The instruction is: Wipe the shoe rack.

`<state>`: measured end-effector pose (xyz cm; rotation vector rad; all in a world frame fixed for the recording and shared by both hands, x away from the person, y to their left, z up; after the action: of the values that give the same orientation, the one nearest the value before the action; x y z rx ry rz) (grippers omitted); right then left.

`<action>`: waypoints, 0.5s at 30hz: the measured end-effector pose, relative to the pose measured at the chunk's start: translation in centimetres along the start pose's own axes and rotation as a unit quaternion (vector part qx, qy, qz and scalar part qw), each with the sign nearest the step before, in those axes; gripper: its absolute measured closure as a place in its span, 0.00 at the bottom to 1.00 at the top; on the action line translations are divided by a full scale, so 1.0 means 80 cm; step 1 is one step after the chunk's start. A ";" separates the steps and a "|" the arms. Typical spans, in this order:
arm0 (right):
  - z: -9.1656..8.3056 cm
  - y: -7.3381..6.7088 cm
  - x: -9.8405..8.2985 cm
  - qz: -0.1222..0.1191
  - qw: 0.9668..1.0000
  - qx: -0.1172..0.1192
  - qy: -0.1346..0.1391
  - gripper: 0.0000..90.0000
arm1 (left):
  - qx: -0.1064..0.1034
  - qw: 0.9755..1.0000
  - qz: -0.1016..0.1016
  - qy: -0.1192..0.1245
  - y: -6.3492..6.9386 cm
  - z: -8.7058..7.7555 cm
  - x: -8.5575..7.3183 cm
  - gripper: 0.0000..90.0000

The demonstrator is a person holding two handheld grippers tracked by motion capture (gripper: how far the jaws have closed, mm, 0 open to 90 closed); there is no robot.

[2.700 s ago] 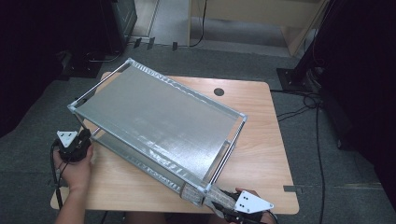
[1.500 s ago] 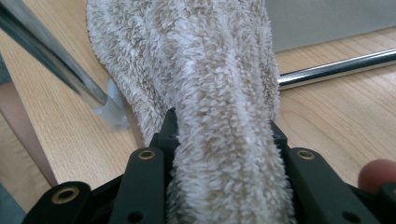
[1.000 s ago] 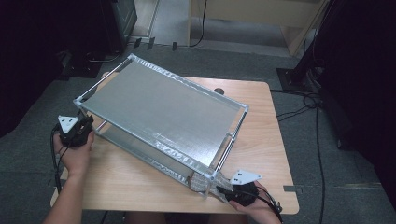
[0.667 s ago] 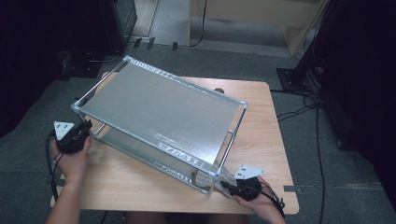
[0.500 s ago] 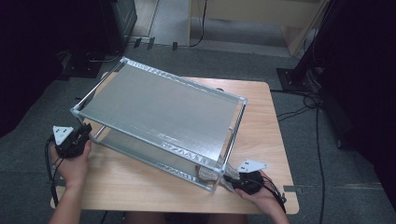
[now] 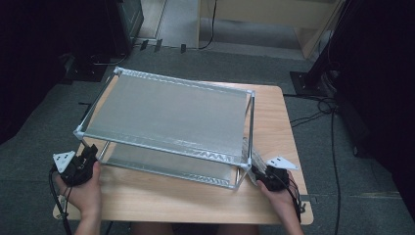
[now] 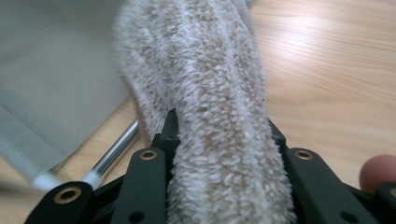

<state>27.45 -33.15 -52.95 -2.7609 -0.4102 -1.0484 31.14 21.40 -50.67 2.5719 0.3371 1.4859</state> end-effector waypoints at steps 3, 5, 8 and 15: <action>-0.028 -0.003 -0.017 0.024 0.999 -0.039 0.020 0.70 | 0.009 1.000 -0.005 0.003 0.004 -0.006 -0.004 0.84; -0.051 -0.010 -0.034 0.048 0.996 -0.065 0.043 0.70 | 0.013 1.000 -0.007 0.003 0.005 -0.008 -0.006 0.84; -0.070 -0.032 -0.048 0.051 0.995 -0.057 0.057 0.69 | 0.016 1.000 -0.010 0.007 0.006 -0.012 -0.010 0.84; -0.056 -0.061 -0.051 0.067 0.995 -0.041 0.058 0.69 | 0.000 1.000 0.002 0.008 0.016 -0.026 -0.022 0.84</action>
<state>20.21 -30.37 -52.14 -2.7349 -0.1675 -1.2098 28.59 19.71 -50.80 2.5641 0.3351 1.5076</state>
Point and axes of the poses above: each handheld gripper's, and its own axes: z roughly forward along the jaws, x roughly out of its top, y roughly to its right, the point moved 6 cm from there along z, roughly forward along the jaws, and after that the axes turned 8 degrees about -y, right-handed, at the moved point
